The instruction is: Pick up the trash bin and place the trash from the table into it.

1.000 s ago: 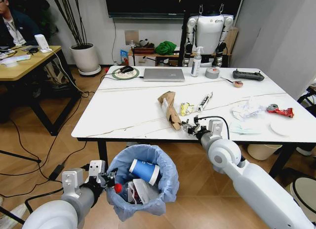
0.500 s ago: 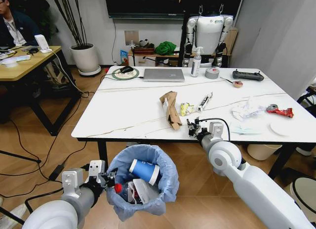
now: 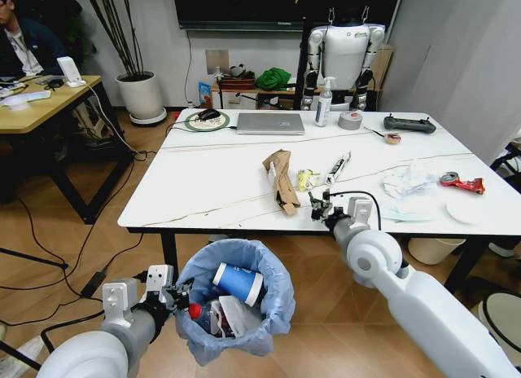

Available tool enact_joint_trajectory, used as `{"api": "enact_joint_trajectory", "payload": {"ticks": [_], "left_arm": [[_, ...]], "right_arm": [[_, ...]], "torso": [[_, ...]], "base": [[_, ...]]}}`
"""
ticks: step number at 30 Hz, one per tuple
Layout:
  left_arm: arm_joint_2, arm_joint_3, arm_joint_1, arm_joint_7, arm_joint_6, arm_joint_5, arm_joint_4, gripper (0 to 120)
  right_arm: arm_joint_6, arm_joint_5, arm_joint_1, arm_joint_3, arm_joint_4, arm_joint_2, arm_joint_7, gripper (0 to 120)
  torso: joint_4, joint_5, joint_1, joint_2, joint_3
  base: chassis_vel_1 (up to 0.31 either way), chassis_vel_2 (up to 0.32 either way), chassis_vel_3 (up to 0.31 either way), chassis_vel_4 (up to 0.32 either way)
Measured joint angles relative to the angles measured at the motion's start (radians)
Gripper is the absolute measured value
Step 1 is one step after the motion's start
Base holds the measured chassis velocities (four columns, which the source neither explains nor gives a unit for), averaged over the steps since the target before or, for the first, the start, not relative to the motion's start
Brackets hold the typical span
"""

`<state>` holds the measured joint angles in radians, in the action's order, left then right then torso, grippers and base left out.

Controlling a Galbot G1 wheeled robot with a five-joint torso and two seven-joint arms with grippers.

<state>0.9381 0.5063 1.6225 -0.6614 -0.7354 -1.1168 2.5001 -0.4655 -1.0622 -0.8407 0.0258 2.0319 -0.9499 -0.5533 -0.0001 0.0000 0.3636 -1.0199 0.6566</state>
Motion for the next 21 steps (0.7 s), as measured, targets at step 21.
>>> {"api": "enact_joint_trajectory", "payload": {"ticks": [21], "left_arm": [[0.014,0.002,-0.003,-0.001,0.0,0.003,0.0,2]], "right_arm": [[0.038,-0.156,-0.141,-0.047,0.439,0.171,0.529,0]], "torso": [[-0.0001,0.0,0.0,0.0,0.0]], "base": [[0.0,0.0,0.0,0.0]]}}
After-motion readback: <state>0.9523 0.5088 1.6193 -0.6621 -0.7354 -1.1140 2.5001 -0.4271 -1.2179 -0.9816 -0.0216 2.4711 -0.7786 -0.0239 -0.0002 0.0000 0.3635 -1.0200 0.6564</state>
